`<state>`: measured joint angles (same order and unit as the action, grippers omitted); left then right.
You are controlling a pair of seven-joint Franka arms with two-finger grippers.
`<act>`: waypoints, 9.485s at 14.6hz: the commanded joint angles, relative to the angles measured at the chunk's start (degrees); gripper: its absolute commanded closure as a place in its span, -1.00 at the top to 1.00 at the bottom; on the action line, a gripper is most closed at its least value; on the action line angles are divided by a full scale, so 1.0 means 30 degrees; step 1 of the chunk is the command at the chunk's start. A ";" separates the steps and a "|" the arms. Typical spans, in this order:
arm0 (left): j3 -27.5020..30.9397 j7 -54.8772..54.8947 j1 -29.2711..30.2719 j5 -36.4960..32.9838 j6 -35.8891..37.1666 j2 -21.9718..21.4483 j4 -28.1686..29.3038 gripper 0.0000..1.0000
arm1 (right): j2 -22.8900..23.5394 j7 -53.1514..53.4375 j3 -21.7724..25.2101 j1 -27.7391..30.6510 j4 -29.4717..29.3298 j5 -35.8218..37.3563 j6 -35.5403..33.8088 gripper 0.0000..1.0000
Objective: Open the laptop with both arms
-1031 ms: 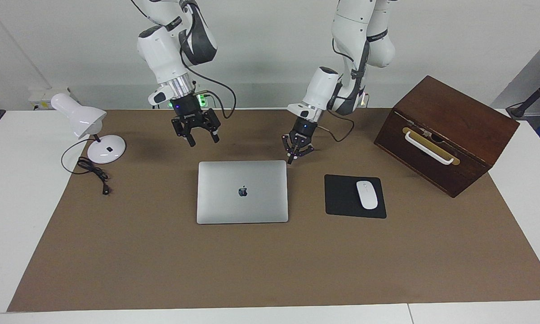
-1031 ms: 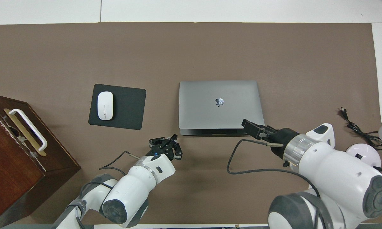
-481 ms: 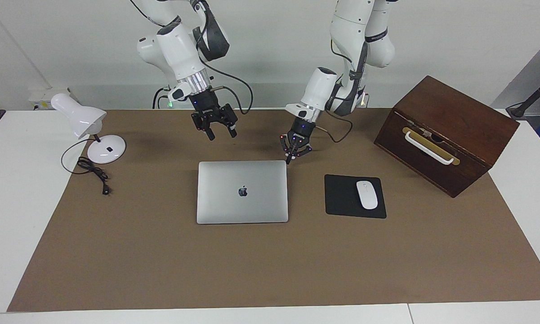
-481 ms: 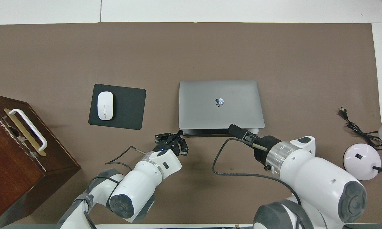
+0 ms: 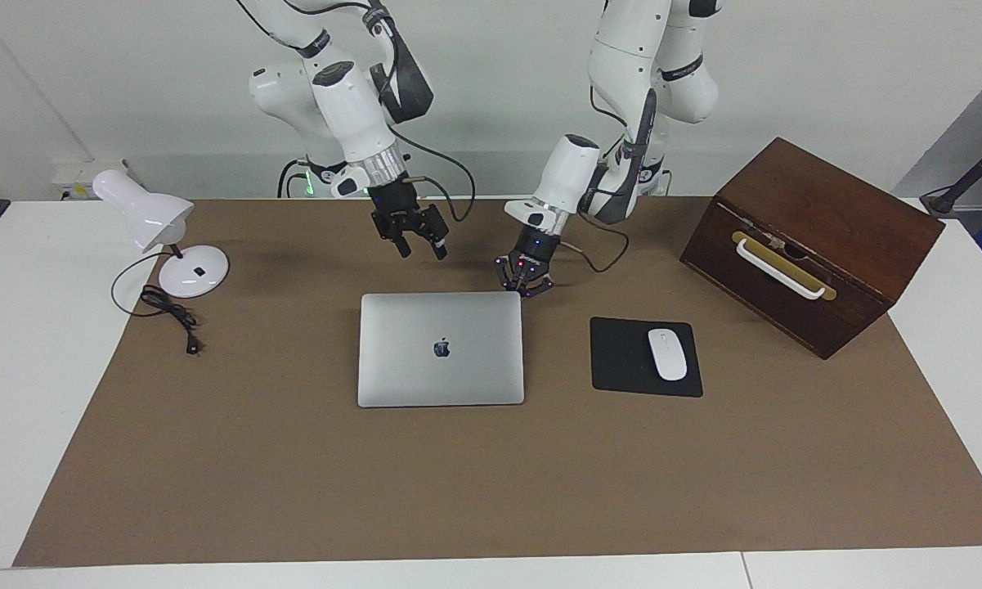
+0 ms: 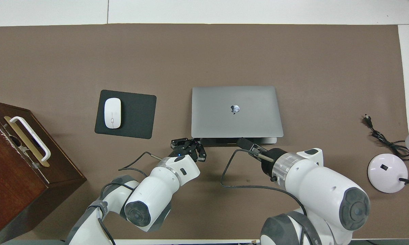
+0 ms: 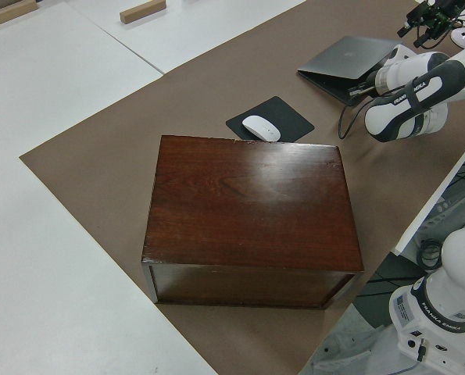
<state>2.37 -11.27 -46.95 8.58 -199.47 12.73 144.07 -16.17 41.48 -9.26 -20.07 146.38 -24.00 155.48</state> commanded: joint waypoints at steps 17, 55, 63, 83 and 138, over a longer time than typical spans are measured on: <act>0.0295 0.2526 0.0238 0.0100 -0.0248 0.1907 -0.1030 -1.00 | 0.3982 -0.0936 -0.0136 0.0624 -0.1886 -0.0439 0.0849 1.00; 0.0324 0.3055 0.0357 0.0129 -0.0365 0.2698 -0.1030 -1.00 | 0.8349 -0.1874 -0.0165 0.1181 -0.7599 -0.0234 0.2343 1.00; 0.0324 0.3055 0.0357 0.0129 -0.0365 0.2728 -0.1030 -1.00 | 0.9257 -0.3335 -0.0136 0.1590 -0.9852 -0.0175 0.2373 1.00; 0.0324 0.3055 0.0357 0.0129 -0.0365 0.2874 -0.1030 -1.00 | 1.1983 -0.5009 -0.0165 0.3290 -1.5804 -0.0146 0.2285 1.00; 0.0529 0.4315 1.2715 -0.2362 3.1887 -0.7759 -1.1518 1.00 | 0.2754 -1.1981 -0.0078 0.9824 -1.2258 0.6739 -1.8633 1.00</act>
<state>4.47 1.30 -11.74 2.39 -106.86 -9.51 110.40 -6.57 4.93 -9.45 9.16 108.08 -3.15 98.13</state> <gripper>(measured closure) 0.185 0.000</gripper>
